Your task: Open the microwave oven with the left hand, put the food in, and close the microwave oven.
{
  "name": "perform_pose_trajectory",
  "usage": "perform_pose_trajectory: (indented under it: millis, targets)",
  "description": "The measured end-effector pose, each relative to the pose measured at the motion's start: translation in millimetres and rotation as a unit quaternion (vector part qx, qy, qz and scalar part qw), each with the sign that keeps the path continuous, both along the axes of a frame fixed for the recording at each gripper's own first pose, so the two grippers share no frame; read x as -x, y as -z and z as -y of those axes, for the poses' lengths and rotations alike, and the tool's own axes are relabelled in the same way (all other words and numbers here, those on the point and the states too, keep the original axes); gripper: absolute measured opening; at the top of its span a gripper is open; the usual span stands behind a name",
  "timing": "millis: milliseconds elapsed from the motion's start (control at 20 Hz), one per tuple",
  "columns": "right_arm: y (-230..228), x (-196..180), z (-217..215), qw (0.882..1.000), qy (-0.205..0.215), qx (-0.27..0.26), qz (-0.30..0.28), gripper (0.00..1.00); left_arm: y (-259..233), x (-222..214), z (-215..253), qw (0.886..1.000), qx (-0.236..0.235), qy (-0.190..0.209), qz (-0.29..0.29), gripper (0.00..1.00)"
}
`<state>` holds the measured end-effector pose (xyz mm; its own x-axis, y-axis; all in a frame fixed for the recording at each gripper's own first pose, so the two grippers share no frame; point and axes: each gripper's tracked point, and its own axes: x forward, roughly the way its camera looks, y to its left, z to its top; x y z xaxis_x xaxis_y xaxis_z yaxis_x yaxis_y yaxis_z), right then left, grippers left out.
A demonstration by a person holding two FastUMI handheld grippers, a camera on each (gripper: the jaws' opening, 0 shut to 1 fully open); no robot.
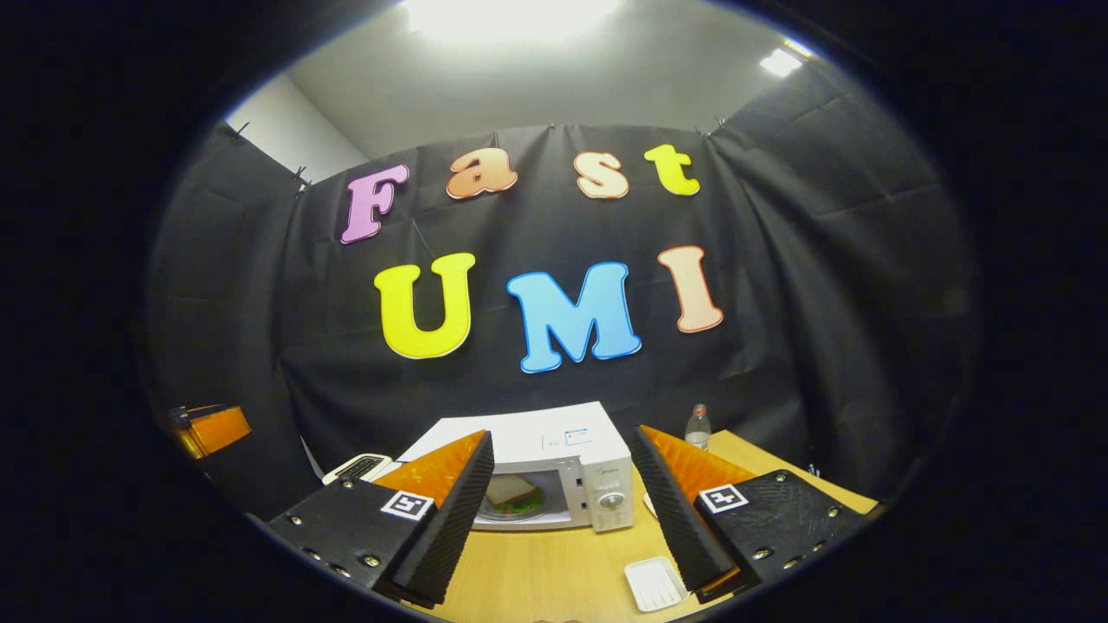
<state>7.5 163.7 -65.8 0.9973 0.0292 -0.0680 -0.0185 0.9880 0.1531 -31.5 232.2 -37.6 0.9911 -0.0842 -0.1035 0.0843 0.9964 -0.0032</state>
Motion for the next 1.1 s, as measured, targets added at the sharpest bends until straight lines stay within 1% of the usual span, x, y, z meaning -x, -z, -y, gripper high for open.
perform_pose_trajectory:
  millis: [100, 150, 200, 250, 300, 350, 450, 500, 550, 600, 650, 700, 800, 850, 950, 1050, 1100]
  targets:
    - [-5.4, 11.0, 1.0, 1.000, 0.001, -0.001, 0.004, 0.96, 4.3, 5.4, 1.6, 1.000, -0.004, 0.005, -0.004, 0.92]
    - [-7.0, 14.4, 1.7, 1.000, 0.000, -0.005, 0.004, 0.96, 7.1, 8.5, 0.1, 1.000, -0.008, 0.005, -0.007, 0.92]
    - [-7.7, 15.2, 2.0, 1.000, 0.001, -0.005, 0.006, 0.96, 12.5, 12.3, -2.6, 1.000, -0.013, 0.008, -0.015, 1.00]
    - [-8.2, 14.6, 4.6, 1.000, 0.002, 0.000, 0.008, 0.96, 20.9, 16.4, -5.2, 0.999, -0.018, 0.010, -0.026, 1.00]
    - [-6.8, 16.0, 3.9, 1.000, -0.002, 0.006, 0.009, 0.96, 31.8, 22.0, -8.7, 0.999, -0.023, 0.011, -0.040, 0.94]
    - [-7.3, 16.8, 1.0, 1.000, -0.007, 0.012, 0.010, 0.96, 41.3, 25.1, -12.6, 0.998, -0.026, 0.014, -0.054, 0.93]
    - [-9.1, 17.1, -6.0, 1.000, -0.021, 0.017, 0.014, 0.96, 57.5, 34.1, -26.0, 0.997, -0.026, 0.012, -0.076, 0.70]
    - [-7.8, 15.3, -8.4, 0.999, -0.027, 0.018, 0.013, 0.96, 65.3, 38.7, -42.5, 0.996, -0.035, -0.010, -0.085, 0.49]
    - [-6.8, 14.5, -10.1, 0.999, -0.033, 0.017, 0.012, 0.96, 79.5, 42.8, -56.5, 0.994, -0.035, -0.020, -0.105, 0.28]
    - [-7.2, 13.4, -10.5, 0.999, -0.036, 0.014, 0.011, 0.96, 99.2, 49.6, -59.5, 0.991, -0.024, -0.015, -0.128, 0.07]
    - [-6.8, 12.5, -9.9, 0.999, -0.038, 0.009, 0.010, 0.96, 115.4, 58.3, -67.9, 0.988, -0.015, -0.017, -0.151, 0.07]
    - [-6.6, 10.9, -8.8, 0.999, -0.040, 0.005, 0.008, 0.96, 134.5, 66.7, -80.8, 0.984, -0.012, -0.022, -0.175, 0.09]
    - [-5.0, 9.0, -2.2, 0.999, -0.039, 0.000, 0.005, 0.96, 167.6, 80.2, -98.2, 0.977, -0.011, -0.031, -0.213, 0.09]
    - [-4.0, 7.4, 1.7, 0.999, -0.037, -0.002, 0.003, 0.96, 179.8, 87.0, -100.5, 0.973, -0.009, -0.031, -0.227, 0.07]
    - [-1.3, 4.7, 9.2, 0.999, -0.035, -0.005, 0.001, 0.96, 197.4, 95.1, -96.4, 0.968, 0.000, -0.031, -0.251, 0.07]
    - [0.1, 0.3, 16.8, 0.999, -0.034, -0.007, 0.000, 0.96, 208.3, 96.6, -91.5, 0.964, 0.002, -0.035, -0.263, 0.05]
    - [1.0, -2.6, 20.3, 0.999, -0.035, -0.006, -0.001, 0.96, 211.0, 95.9, -87.6, 0.964, 0.002, -0.035, -0.264, 0.07]
